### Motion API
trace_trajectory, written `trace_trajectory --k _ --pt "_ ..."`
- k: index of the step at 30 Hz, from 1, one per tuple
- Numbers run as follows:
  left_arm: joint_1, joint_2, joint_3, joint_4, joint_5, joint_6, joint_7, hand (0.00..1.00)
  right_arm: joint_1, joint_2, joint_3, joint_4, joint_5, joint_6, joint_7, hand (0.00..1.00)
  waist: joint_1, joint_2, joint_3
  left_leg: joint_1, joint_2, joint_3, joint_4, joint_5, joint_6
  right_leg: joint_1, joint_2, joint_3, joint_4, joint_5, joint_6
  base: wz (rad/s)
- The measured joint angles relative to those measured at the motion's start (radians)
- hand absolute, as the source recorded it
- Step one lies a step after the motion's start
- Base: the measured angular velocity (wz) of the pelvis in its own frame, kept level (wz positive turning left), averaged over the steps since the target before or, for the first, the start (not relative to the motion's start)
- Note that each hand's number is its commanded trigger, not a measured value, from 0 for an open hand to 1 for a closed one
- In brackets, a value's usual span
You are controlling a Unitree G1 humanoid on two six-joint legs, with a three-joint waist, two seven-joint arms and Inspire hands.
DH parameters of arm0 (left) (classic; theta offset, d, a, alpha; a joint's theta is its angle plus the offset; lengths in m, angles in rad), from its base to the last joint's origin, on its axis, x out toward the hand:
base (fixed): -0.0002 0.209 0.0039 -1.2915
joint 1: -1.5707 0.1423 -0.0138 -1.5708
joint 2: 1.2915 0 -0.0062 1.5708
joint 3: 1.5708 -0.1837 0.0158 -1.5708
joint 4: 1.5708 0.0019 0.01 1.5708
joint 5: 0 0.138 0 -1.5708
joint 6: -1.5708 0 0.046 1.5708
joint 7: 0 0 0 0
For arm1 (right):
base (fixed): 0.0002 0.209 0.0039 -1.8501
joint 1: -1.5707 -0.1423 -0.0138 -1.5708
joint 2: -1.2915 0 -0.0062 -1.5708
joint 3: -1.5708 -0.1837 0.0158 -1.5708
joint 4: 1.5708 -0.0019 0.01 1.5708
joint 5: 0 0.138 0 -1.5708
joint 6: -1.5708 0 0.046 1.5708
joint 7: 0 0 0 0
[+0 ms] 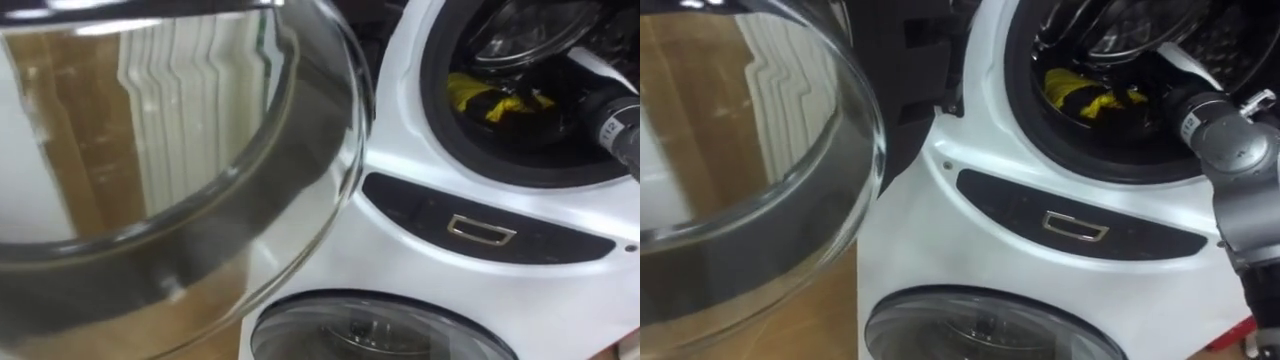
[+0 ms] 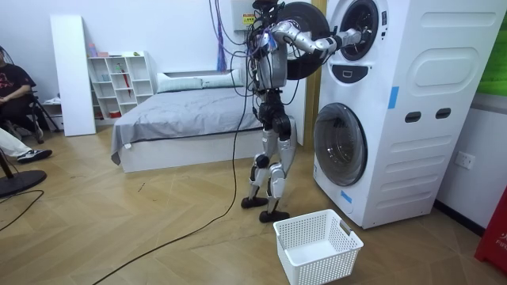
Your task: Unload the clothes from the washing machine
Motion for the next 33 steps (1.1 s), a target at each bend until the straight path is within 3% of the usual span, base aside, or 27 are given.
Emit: trace_trajectory --k 1,2,3,4,7,9,11,13,16,20,23,25,28,33 --pt "0.003 -0.005 -0.021 0.007 -0.001 -0.011 0.0 0.0 0.004 0.007 0.012 -0.008 0.0 0.003 -0.016 1.0 -0.005 -0.013 -0.0013 -0.061 -0.007 0.011 0.034 -0.031 -0.033 0.007 -0.024 0.093 -0.006 0.0 0.0 0.1" --pt "-0.002 -0.009 -0.022 0.006 0.002 -0.015 0.0 0.0 0.004 0.002 0.011 -0.011 -0.001 0.007 -0.019 1.0 -0.009 -0.015 -0.0049 -0.093 0.005 0.01 -0.001 -0.023 -0.037 -0.001 -0.028 0.12 -0.004 -0.001 0.003 0.12" --pt "-0.003 -0.007 -0.022 -0.002 0.004 -0.026 0.0 0.0 0.004 -0.012 0.008 -0.034 0.002 0.025 -0.015 1.0 -0.007 -0.017 -0.008 -0.135 0.028 0.045 -0.016 0.033 -0.02 -0.025 -0.036 0.139 0.011 -0.021 0.036 -0.22" --pt "0.012 0.003 -0.021 -0.002 0.003 -0.027 0.0 0.0 0.002 -0.018 0.023 -0.064 0.0 0.039 -0.013 1.0 0.0 -0.012 -0.0121 -0.125 0.025 0.083 -0.023 0.036 -0.018 -0.036 -0.038 0.131 0.014 -0.027 0.055 -0.44" --pt "0.021 0.009 -0.015 -0.002 0.004 -0.027 -0.002 0.0 0.002 -0.018 0.059 -0.203 -0.007 0.061 0.018 1.0 -0.006 -0.009 -0.0117 -0.117 0.017 0.076 -0.033 0.036 -0.017 -0.048 -0.04 0.077 0.011 -0.028 0.056 -0.46" --pt "0.026 0.001 -0.005 -0.001 0.003 -0.046 -0.001 0.0 0.002 -0.017 0.068 -0.31 -0.004 0.063 0.035 1.0 -0.018 0.005 -0.005 -0.117 0.012 0.075 -0.053 0.036 -0.016 -0.055 -0.037 0.078 0.01 -0.028 0.056 -0.27" --pt "0.045 -0.007 0.023 -0.002 0.005 -0.067 -0.002 0.0 0.003 -0.021 0.066 -0.394 0.014 0.063 0.053 1.0 -0.051 0.021 -0.0057 -0.115 0.007 0.078 -0.069 0.039 -0.012 -0.059 -0.033 0.08 0.011 -0.028 0.056 -0.05" --pt "0.067 -0.007 0.024 -0.007 0.005 -0.079 -0.002 0.0 0.049 -0.023 0.056 -0.548 0.011 0.063 0.062 1.0 -0.081 0.031 -0.0089 -0.111 0.011 0.079 -0.075 0.039 -0.012 -0.063 -0.027 0.08 0.012 -0.028 0.055 -0.11" --pt "0.086 -0.008 0.027 -0.013 0.001 -0.108 -0.001 0.0 0.105 -0.028 0.043 -0.687 0.058 0.048 0.063 1.0 -0.104 0.039 -0.0069 -0.097 0.017 0.079 -0.078 0.039 -0.012 -0.064 -0.022 0.082 0.026 -0.029 0.055 -0.15" --pt "0.109 -0.011 0.026 -0.014 -0.005 -0.138 -0.002 0.0 0.21 -0.029 -0.001 -0.809 0.064 0.043 0.063 1.0 -0.119 0.05 -0.0049 -0.07 0.025 0.107 -0.094 0.039 -0.013 -0.054 -0.021 0.099 0.026 -0.029 0.055 -0.17" --pt "0.12 -0.012 0.03 -0.017 0.0 -0.154 -0.003 0.0 0.286 -0.027 -0.036 -0.878 0.049 0.033 0.069 1.0 -0.126 0.052 -0.0036 -0.073 0.023 0.123 -0.098 0.038 -0.013 -0.066 -0.021 0.11 0.027 -0.029 0.055 -0.19" --pt "0.149 -0.012 0.043 -0.016 0.002 -0.16 -0.005 0.0 0.331 -0.019 -0.075 -0.895 0.054 0.014 0.072 1.0 -0.152 0.052 -0.003 -0.073 0.021 0.131 -0.099 0.038 -0.013 -0.067 -0.024 0.111 0.026 -0.029 0.055 -0.12" --pt "0.167 -0.012 0.044 -0.015 0.004 -0.165 -0.005 0.0 0.353 -0.018 -0.125 -0.897 0.056 -0.004 0.065 1.0 -0.174 0.05 -0.0025 -0.072 0.02 0.137 -0.1 0.038 -0.013 -0.069 -0.023 0.122 0.025 -0.029 0.055 -0.04" --pt "0.172 -0.012 0.057 -0.016 0.007 -0.18 -0.003 0.0 0.37 -0.018 -0.143 -0.899 0.053 -0.021 0.055 1.0 -0.174 0.048 -0.0023 -0.075 0.021 0.159 -0.099 0.038 -0.012 -0.079 -0.021 0.135 0.026 -0.029 0.055 -0.13"
